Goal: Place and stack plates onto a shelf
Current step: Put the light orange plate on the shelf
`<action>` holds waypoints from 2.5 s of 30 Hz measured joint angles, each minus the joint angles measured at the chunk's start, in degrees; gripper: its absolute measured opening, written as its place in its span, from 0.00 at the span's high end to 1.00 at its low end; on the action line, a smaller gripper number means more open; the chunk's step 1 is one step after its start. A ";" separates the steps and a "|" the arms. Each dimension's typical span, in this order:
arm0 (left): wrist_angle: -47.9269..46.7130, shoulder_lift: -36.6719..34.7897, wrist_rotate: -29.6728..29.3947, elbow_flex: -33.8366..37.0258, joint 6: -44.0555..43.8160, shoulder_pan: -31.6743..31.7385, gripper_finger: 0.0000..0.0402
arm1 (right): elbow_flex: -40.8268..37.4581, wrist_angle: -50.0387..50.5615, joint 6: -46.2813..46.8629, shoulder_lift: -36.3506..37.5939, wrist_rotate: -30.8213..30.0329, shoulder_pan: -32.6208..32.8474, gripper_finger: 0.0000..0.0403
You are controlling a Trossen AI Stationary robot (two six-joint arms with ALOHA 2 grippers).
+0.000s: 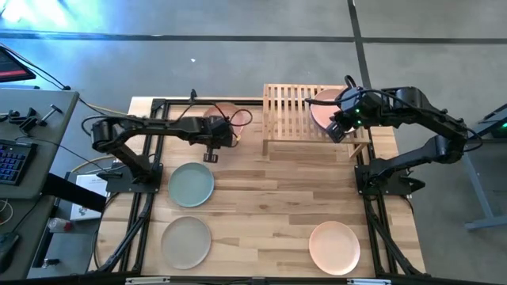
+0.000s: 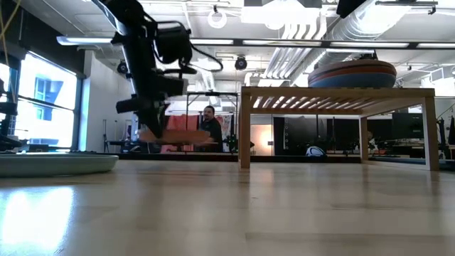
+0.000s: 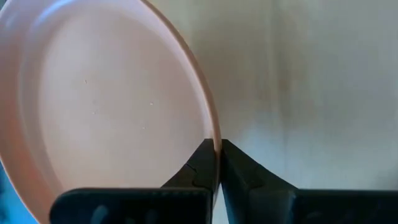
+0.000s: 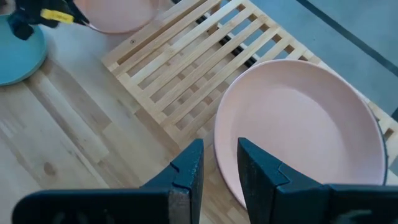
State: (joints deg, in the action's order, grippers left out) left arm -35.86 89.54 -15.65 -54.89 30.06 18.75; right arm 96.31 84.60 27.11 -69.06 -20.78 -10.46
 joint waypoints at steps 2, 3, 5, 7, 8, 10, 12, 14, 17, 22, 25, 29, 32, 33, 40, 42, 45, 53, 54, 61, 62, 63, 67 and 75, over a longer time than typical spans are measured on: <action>-0.66 -2.26 -1.75 -0.02 0.02 -0.01 1.00 | 0.00 0.00 -0.04 0.00 -0.60 -0.02 0.82; -0.83 -3.26 -2.58 -0.08 0.02 -0.01 1.00 | 0.00 0.00 -0.04 0.00 -0.76 -0.02 0.82; -1.01 -5.22 -3.17 -0.11 0.04 0.06 1.00 | 0.00 0.00 -0.04 0.00 -0.76 -0.02 0.82; -1.25 -7.37 -4.04 -0.11 0.06 0.10 1.00 | 0.00 0.00 -0.04 0.02 -0.78 -0.02 0.82; -0.96 -8.39 -4.67 -0.11 0.16 0.10 1.00 | 0.00 0.00 -0.04 0.02 -0.78 -0.02 0.82; -1.12 -10.40 -5.94 -0.11 0.88 0.10 1.00 | 0.00 0.00 0.01 0.02 -0.79 -0.02 0.82; -0.99 -12.04 -6.73 -0.51 1.85 0.10 1.00 | 0.00 0.00 0.09 0.02 -0.92 -0.02 0.82; -1.03 -13.18 -7.17 -1.54 2.52 0.10 1.00 | 0.00 0.00 0.09 0.02 -1.09 -0.02 0.82; -0.95 -13.92 -8.07 -4.56 4.26 0.10 1.00 | 0.00 0.00 0.87 0.02 -1.21 -0.02 0.82; -0.34 -13.92 -8.15 -10.61 6.57 0.10 1.00 | 0.00 0.00 2.67 0.02 -1.61 -0.02 0.82; 0.20 -13.92 -7.79 -13.68 9.32 0.10 1.00 | -0.02 0.00 2.65 0.02 -1.64 -0.02 0.82; 3.02 -13.92 -7.74 -16.70 12.99 0.10 1.00 | -0.07 0.00 3.60 0.02 -1.65 -0.02 0.82; 6.18 -13.92 -7.51 -17.86 15.75 0.10 1.00 | -0.07 0.00 4.37 0.02 -1.65 -0.02 0.82; 7.73 -13.92 -7.51 -17.88 17.08 0.10 1.00 | -0.07 0.00 4.39 0.02 -1.65 -0.02 0.82; 17.40 -12.95 -7.42 -17.90 25.41 0.10 1.00 | -0.07 0.00 4.40 0.02 -2.98 -0.02 0.82; 20.05 -12.20 -7.41 -17.90 27.71 0.10 1.00 | -0.07 0.00 4.41 0.00 -3.25 -0.02 0.82; 22.17 -10.67 -7.44 -17.90 30.51 0.11 1.00 | -0.07 -0.07 4.41 0.00 -3.25 -0.02 0.82; 23.32 -4.17 -7.10 -19.93 34.12 1.77 1.00 | -0.07 -1.67 4.41 0.00 -3.25 -0.02 0.82; 22.82 -3.00 -7.07 -21.05 34.14 2.02 1.00 | -0.07 -2.09 4.41 0.00 -3.27 -0.02 0.82; 17.48 4.93 -4.30 -30.81 34.12 3.20 1.00 | -0.07 -2.58 4.41 0.00 -3.27 -0.02 0.82; 16.24 5.93 -3.69 -31.83 34.15 3.34 1.00 | -0.07 -2.58 4.40 0.00 -3.29 -0.02 0.82; 15.34 6.86 -2.97 -32.86 34.19 3.38 1.00 | -0.07 -2.58 4.39 0.00 -3.29 -0.02 0.82; 11.75 9.36 -0.04 -36.46 34.19 3.38 1.00 | -0.07 -2.58 4.40 0.00 -3.29 -0.02 0.82; 8.10 11.82 8.33 -38.40 35.49 3.29 1.00 | -0.07 -2.58 4.39 0.00 -3.32 -0.02 0.82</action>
State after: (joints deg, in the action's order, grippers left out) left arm -27.77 101.36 -7.32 -93.30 65.56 22.04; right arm 96.25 82.02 31.51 -69.06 -24.10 -10.48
